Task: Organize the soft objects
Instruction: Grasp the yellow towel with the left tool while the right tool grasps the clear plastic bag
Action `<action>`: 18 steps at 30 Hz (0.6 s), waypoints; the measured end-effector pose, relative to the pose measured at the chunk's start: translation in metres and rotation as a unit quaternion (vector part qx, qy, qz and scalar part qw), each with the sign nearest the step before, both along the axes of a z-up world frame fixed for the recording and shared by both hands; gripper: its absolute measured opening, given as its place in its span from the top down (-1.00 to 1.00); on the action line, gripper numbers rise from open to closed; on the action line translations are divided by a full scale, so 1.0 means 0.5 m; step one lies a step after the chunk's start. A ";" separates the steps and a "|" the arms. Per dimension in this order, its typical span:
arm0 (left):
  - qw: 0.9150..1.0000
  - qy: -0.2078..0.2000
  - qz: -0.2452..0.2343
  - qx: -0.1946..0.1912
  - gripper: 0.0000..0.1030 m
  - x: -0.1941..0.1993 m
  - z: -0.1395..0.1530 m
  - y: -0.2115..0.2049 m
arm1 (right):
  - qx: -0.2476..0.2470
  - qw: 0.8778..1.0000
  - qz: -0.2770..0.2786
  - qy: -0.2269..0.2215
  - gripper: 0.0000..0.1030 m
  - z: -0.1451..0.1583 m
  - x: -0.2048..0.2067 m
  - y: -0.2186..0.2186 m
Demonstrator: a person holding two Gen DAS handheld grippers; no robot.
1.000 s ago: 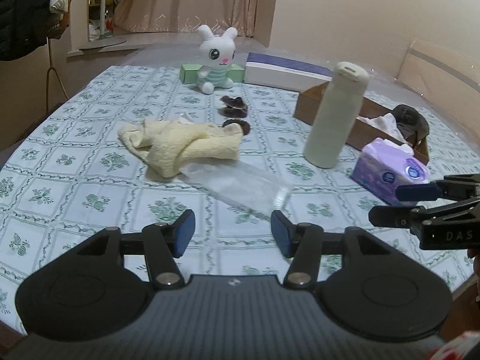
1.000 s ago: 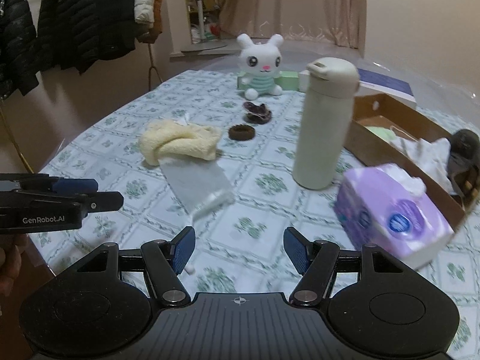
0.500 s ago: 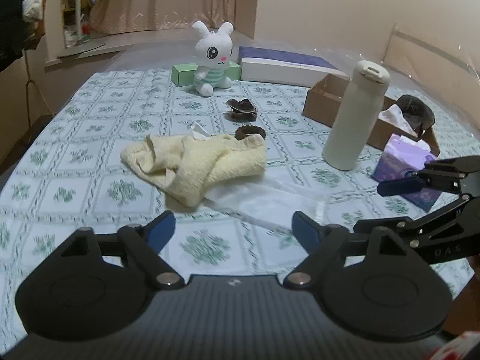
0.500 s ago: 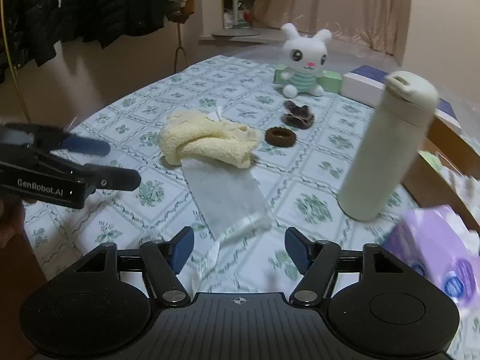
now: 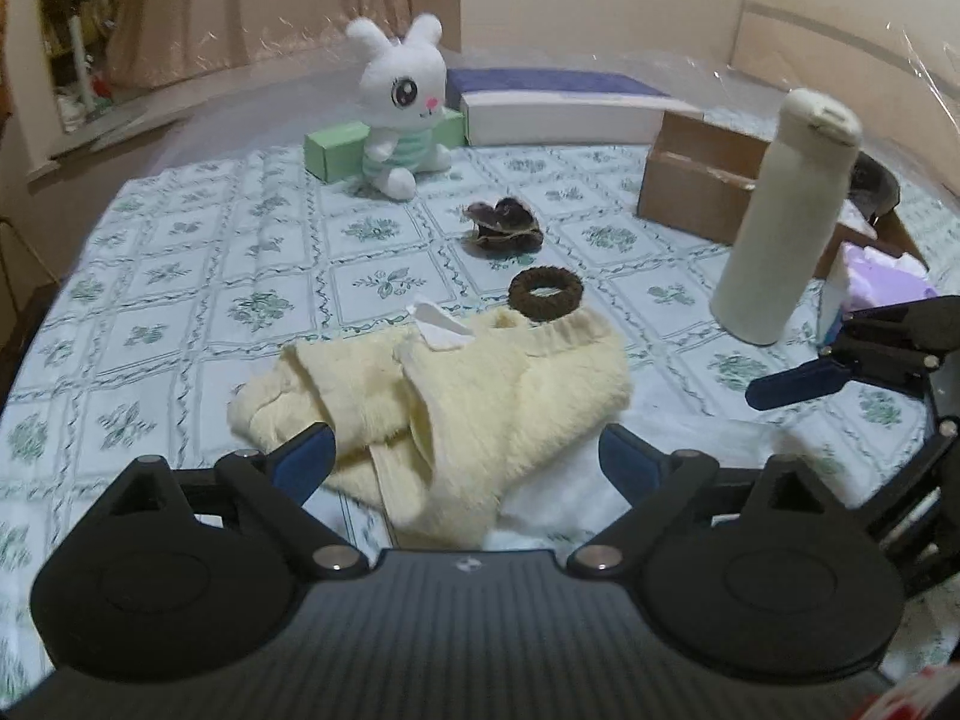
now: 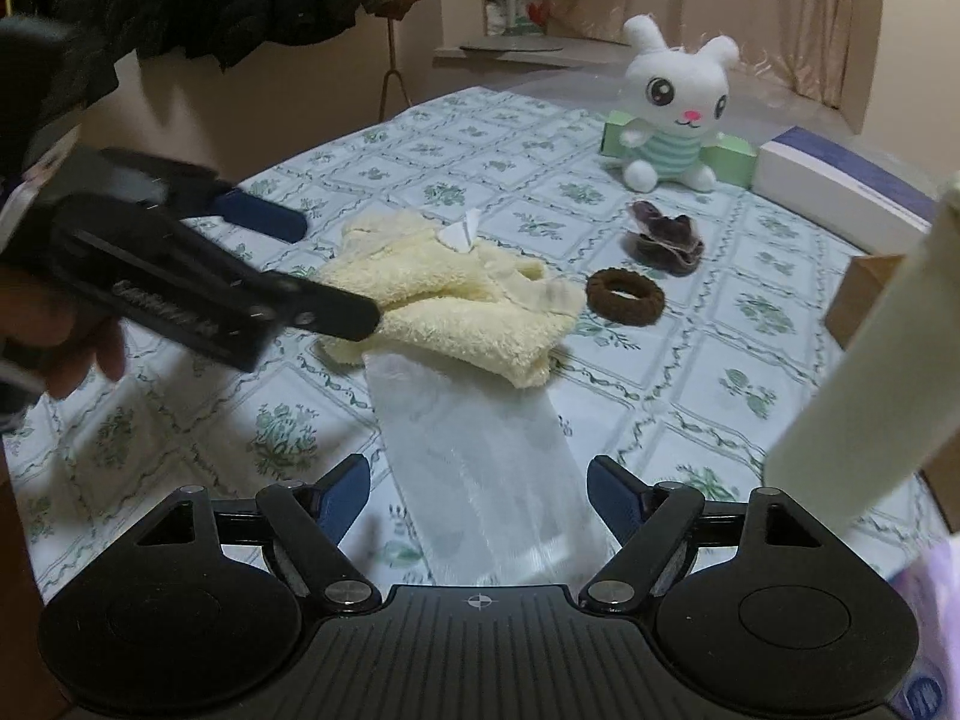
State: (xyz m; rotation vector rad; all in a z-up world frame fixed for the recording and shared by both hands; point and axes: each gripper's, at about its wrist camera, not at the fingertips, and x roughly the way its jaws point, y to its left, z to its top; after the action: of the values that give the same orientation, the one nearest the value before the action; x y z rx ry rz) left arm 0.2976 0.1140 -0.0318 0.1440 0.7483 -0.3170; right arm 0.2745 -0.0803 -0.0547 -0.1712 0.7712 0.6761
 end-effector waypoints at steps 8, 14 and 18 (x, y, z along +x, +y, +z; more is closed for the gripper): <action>0.999 0.025 -0.015 0.034 -0.82 0.100 -0.048 0.007 | -0.003 1.000 -0.002 0.011 -0.54 -0.037 0.048 0.013; 0.999 0.032 -0.010 0.037 -0.87 0.152 -0.069 0.039 | -0.001 1.000 -0.009 0.016 -0.54 -0.057 0.065 0.012; 0.998 0.056 -0.019 0.027 -0.89 0.179 -0.083 0.052 | 0.004 1.000 -0.010 0.015 -0.54 -0.061 0.073 0.015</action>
State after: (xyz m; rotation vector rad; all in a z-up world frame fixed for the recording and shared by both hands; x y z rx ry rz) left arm 0.3872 0.1399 -0.0733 0.1921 0.8670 -0.3442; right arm 0.3110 -0.0730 -0.0852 -0.1461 0.7971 0.6631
